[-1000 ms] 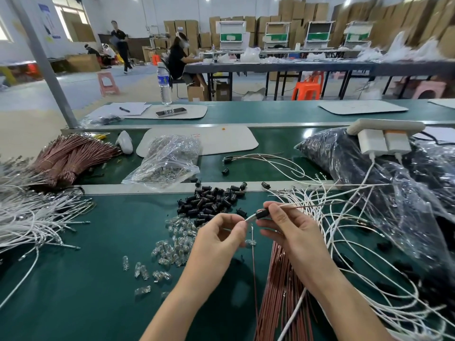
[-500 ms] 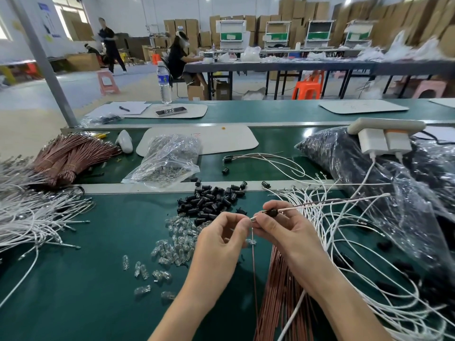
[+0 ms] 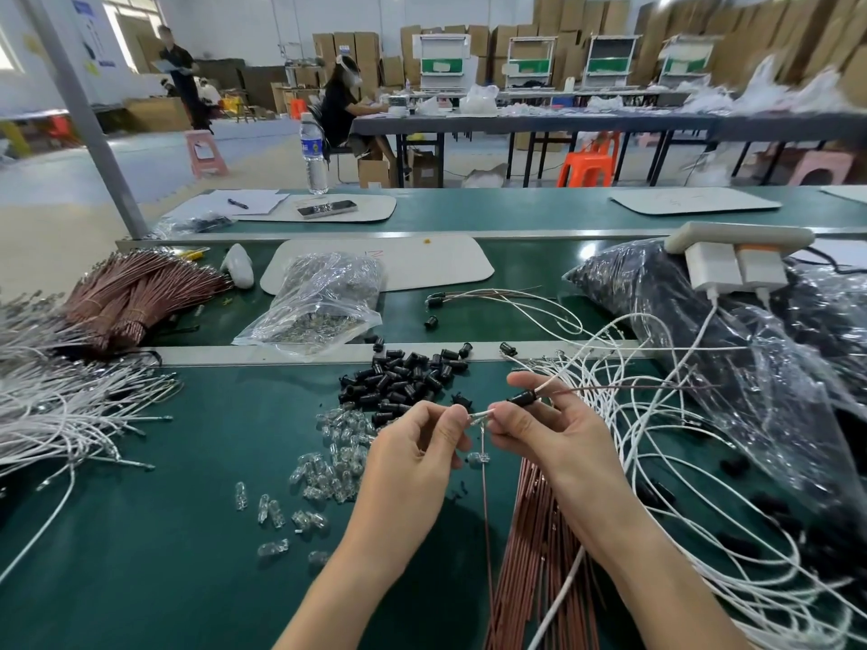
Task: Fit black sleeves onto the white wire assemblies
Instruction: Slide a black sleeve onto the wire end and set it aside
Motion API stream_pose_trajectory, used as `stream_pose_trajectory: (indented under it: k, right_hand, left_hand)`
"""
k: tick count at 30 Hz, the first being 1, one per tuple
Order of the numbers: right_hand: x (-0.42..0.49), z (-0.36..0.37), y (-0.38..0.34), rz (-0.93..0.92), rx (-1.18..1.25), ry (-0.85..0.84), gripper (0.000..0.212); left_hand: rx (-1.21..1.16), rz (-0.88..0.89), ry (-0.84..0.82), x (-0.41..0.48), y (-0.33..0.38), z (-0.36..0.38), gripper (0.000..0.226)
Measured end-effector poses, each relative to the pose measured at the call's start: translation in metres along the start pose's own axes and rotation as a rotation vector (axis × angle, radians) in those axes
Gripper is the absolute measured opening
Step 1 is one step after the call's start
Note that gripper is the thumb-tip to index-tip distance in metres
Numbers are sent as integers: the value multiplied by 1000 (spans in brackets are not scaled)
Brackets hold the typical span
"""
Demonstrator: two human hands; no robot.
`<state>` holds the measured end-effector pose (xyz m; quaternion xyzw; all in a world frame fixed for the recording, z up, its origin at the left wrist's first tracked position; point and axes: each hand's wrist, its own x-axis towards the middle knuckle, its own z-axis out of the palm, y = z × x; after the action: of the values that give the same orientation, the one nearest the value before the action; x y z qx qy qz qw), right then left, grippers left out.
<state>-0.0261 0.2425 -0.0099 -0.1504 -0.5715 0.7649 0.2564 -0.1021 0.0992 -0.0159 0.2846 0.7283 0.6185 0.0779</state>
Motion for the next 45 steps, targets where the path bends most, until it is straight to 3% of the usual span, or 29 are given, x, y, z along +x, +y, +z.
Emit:
stream_pose_trajectory:
  k: [23,33,45]
  right_hand:
    - [-1,-2,6,-44,-155,-20,32]
    - [0,-4,6,-52,-97,10,34]
    - [0,-5,5,-61,-120,-8,29]
  left_hand:
    - [-37,-43,-68,-3,-1,4,23]
    - [-75,-70,-67,-1,-1,3,31]
    - [3,-21,-68,-2,1,2,18]
